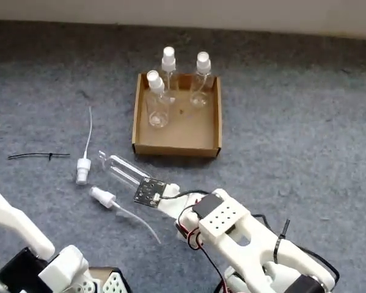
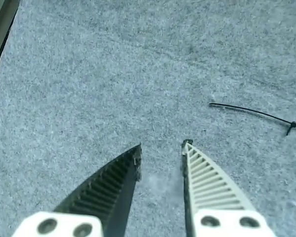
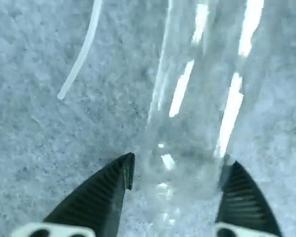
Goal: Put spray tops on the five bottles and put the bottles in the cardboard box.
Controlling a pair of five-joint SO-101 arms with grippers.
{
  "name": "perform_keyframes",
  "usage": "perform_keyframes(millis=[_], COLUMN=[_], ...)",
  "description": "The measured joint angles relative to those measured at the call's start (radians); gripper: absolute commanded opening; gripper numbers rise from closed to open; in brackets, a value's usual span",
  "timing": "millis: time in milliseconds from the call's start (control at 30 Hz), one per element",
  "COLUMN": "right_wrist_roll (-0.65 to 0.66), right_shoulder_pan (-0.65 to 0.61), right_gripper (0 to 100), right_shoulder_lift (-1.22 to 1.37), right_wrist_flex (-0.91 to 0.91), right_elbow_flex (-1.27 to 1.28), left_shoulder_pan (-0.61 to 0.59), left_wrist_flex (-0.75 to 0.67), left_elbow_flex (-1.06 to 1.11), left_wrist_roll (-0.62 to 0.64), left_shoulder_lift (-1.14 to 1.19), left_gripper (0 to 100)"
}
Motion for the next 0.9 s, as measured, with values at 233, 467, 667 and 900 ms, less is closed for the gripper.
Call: perform_keyframes(millis=[233,467,667,900], right_wrist_roll=[0.003,0.005,0.023,0.308], right_shoulder_pan=[0.17,0.396,0.597,0.914], right_gripper=[4.0,2.0,1.9,1.9], right_shoulder_lift=[-0.002,-0.014,-0.118,-0.341], right_wrist_flex=[-0.006,0.149,0.292,0.416], right_elbow_flex=[0.026,0.015,-0.091,-0.155], left_shoulder_pan=[0.011,0.109,0.193,0.259], left_wrist_flex=[0.011,0.08,0.126,0.143], left_elbow_flex=[0.017,0.035,0.035,0.035], left_wrist_roll=[0.0,0.0,0.0,0.0], left_shoulder_lift=[0.0,0.0,0.0,0.0], left_gripper=[13,13,13,13])
